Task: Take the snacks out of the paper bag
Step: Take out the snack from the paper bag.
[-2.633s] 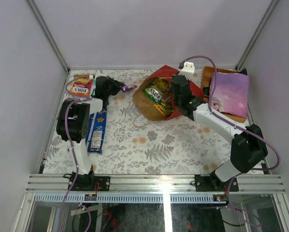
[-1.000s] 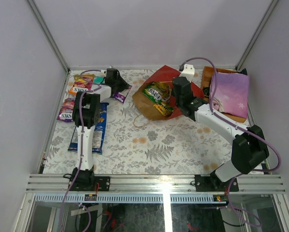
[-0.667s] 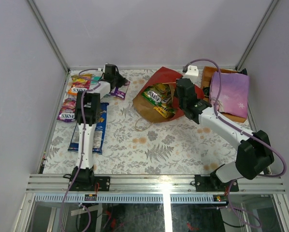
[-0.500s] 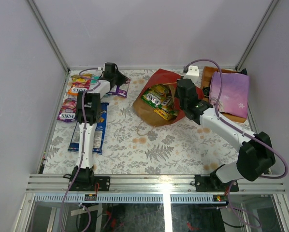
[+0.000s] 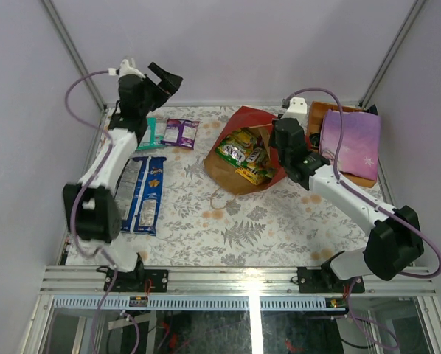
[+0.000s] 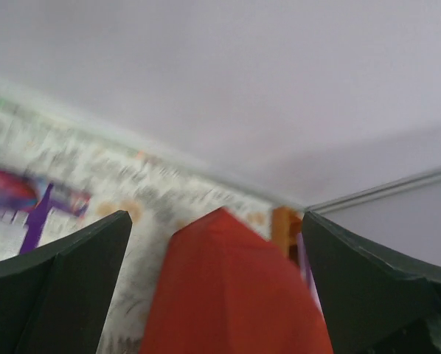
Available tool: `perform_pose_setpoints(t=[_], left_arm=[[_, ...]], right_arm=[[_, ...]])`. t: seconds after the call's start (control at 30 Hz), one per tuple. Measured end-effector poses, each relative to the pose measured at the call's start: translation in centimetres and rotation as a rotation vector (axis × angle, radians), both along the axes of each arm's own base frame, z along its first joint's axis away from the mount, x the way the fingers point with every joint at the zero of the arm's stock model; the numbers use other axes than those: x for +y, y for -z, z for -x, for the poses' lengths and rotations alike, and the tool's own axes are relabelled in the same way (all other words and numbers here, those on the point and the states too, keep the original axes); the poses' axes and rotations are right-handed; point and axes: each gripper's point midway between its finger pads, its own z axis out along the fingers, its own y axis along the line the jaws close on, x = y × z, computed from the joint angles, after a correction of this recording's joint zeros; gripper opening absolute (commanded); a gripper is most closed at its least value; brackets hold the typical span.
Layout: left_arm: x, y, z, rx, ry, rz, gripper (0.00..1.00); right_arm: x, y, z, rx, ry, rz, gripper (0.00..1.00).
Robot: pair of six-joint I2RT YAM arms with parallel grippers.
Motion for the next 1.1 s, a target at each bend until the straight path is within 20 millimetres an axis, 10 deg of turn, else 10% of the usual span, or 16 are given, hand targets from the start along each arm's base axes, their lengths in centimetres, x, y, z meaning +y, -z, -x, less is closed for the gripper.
perform_pose_setpoints(t=[0.1, 0.2, 0.43, 0.53, 0.8, 1.1], left_arm=[[-1.6, -5.0, 5.3, -0.15, 0.019, -0.016, 1.0], [-5.7, -4.6, 10.1, -0.182, 0.099, -0.017, 1.0], [-15.8, 9.8, 16.3, 0.154, 0.327, -0.048, 0.97], [-18.4, 11.7, 18.4, 0.222, 0.38, -0.048, 0.94], [-21.2, 12.8, 20.7, 0.252, 0.418, -0.04, 0.81], [-24.0, 22.5, 19.3, 0.461, 0.458, -0.111, 0.58]], right_arm=[[-0.3, -0.2, -0.7, 0.002, 0.005, 0.006, 0.0], [-0.7, -0.2, -1.7, 0.01, 0.017, 0.009, 0.0], [-1.2, 0.5, -2.9, 0.033, 0.031, -0.008, 0.0], [-1.1, 0.6, -2.9, 0.035, 0.033, -0.023, 0.0], [-1.0, 0.5, -2.9, 0.035, 0.037, -0.044, 0.0], [-0.5, 0.7, -2.8, 0.044, 0.022, -0.07, 0.0]])
